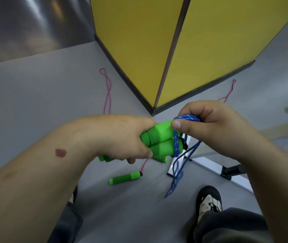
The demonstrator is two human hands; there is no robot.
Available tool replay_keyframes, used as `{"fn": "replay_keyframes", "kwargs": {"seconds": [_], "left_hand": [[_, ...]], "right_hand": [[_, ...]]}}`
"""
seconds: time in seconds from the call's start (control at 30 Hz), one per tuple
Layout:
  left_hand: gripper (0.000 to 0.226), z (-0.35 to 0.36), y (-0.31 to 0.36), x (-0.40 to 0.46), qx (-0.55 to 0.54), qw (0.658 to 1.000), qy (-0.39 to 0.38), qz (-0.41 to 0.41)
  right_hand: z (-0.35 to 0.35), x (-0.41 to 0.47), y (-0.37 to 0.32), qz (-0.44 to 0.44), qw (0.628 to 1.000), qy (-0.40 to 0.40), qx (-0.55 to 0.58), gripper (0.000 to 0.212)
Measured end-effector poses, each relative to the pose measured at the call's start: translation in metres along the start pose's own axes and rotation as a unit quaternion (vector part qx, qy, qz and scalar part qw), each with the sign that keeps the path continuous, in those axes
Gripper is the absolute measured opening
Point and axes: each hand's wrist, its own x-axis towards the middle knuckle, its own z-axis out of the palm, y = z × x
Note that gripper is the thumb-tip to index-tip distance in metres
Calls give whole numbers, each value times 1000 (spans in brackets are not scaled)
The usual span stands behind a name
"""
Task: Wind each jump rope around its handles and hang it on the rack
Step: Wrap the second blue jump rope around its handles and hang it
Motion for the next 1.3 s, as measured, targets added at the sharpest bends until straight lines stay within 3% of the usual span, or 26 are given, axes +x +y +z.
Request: {"fn": "replay_keyframes", "kwargs": {"seconds": [0.17, 0.3, 0.4, 0.43, 0.5, 0.6, 0.67, 0.8, 0.87, 0.97, 1.1, 1.2, 1.3], "left_hand": [[21, 1, 0, -2, -36, 992, -96, 71], [26, -6, -6, -6, -160, 974, -81, 141], [36, -9, -9, -7, -231, 959, -34, 164], [38, -9, -10, -6, -249, 954, -14, 166], [36, -8, -10, -4, -279, 945, 28, 166], [38, -7, -10, 0, -321, 930, 77, 161], [41, -7, -11, 1, -345, 921, 103, 149], [42, -5, -14, 5, -350, 916, 153, 125], [44, -5, -14, 6, -359, 912, 167, 111], [48, -6, -13, 6, -381, 904, 168, 95], [40, -8, -9, 5, -327, 922, 195, 67], [34, -4, -6, 7, -174, 952, 245, 50], [42, 3, 1, 7, -92, 970, 219, 45]], "right_hand": [[2, 6, 3, 35, 995, 14, 97, 37], [3, 10, 12, 122, 951, -1, 286, 27], [6, 11, 17, 159, 932, -25, 325, 28], [8, 11, 15, 168, 929, -23, 330, 29], [10, 12, 13, 176, 930, 10, 322, 6], [8, 15, 19, 203, 927, 41, 314, 34], [8, 15, 22, 223, 926, 51, 299, 42], [8, 14, 21, 242, 941, 45, 232, 28], [9, 15, 21, 255, 944, 54, 204, 32], [11, 16, 22, 246, 946, 121, 173, 32], [11, 15, 22, 198, 941, 261, 85, 18], [13, 13, 18, 132, 948, 224, 185, 30], [24, 13, 16, 47, 975, 160, 148, 47]]}}
